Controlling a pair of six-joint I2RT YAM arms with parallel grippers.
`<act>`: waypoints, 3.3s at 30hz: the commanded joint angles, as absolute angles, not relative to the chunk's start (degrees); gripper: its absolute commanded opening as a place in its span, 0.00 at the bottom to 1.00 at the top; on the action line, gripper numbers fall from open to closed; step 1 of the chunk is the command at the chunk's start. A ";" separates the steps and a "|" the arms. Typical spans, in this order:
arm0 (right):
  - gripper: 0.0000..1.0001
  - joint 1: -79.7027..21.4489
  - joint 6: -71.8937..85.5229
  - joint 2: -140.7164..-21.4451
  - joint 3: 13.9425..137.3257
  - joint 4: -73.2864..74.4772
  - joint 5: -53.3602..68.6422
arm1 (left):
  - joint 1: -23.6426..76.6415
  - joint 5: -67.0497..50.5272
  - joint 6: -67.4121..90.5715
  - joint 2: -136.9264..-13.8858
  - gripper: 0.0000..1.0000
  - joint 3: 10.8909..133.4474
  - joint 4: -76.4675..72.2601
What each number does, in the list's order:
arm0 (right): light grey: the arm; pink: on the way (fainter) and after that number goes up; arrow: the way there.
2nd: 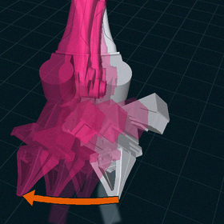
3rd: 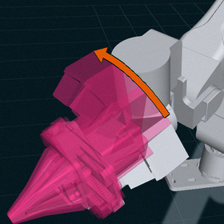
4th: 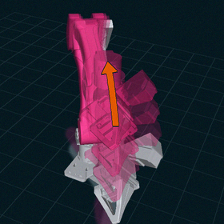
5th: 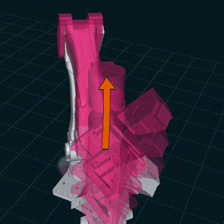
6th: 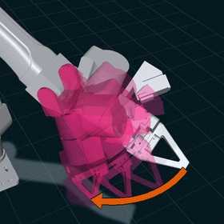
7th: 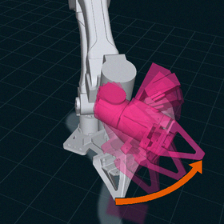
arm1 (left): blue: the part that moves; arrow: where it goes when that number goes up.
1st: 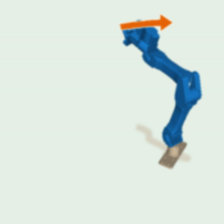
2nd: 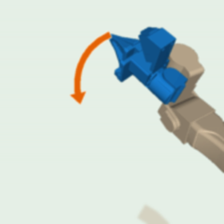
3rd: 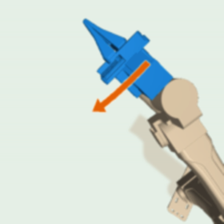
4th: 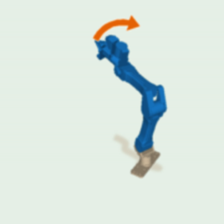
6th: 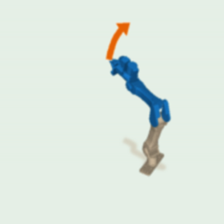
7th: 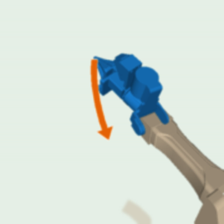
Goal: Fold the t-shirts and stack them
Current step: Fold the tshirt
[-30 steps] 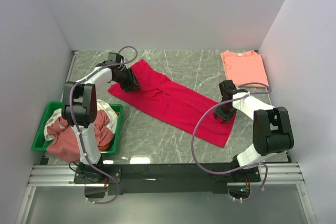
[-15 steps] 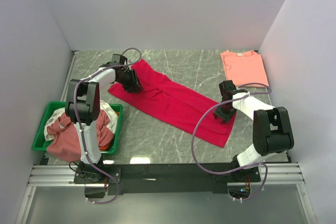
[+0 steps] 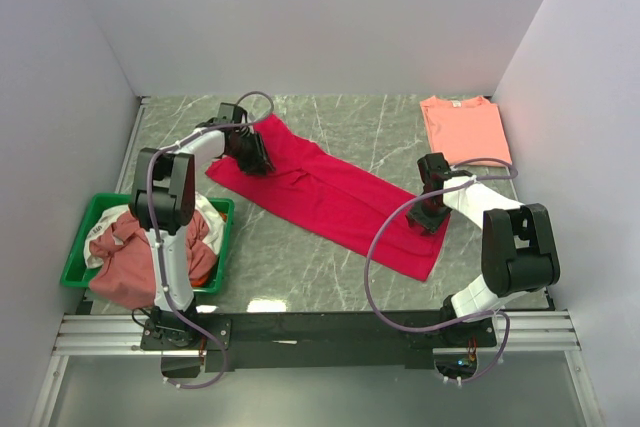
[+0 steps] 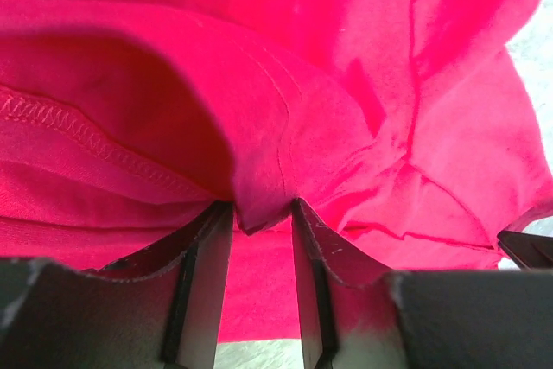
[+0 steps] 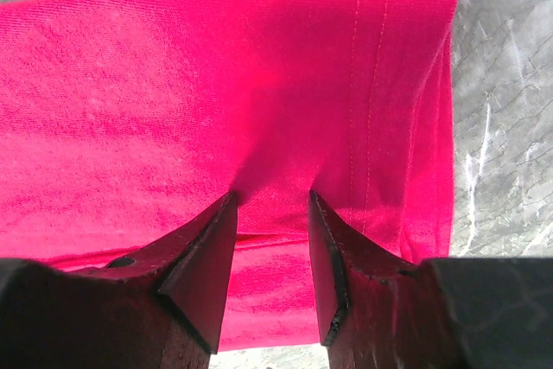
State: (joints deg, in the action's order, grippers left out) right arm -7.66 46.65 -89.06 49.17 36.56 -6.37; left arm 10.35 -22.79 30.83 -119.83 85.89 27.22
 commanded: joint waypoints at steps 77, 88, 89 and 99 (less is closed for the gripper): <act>0.46 -6.15 46.49 -85.08 45.53 35.33 -7.56 | 11.87 -37.61 35.33 -109.42 0.42 84.99 34.02; 0.46 -5.63 46.58 -84.47 46.49 36.30 -8.79 | 5.72 -29.63 32.44 -114.51 0.48 98.15 36.65; 0.46 -5.45 46.50 -84.29 46.49 36.30 -8.79 | 4.76 -28.23 31.82 -115.83 0.48 99.39 37.52; 0.46 -4.04 46.49 -86.74 46.32 35.51 -8.44 | 1.76 -19.16 28.04 -126.56 0.50 106.96 37.71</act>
State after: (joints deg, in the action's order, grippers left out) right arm -4.60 46.59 -86.28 46.39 35.35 -6.68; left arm 1.28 -21.85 30.50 -123.70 104.55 36.51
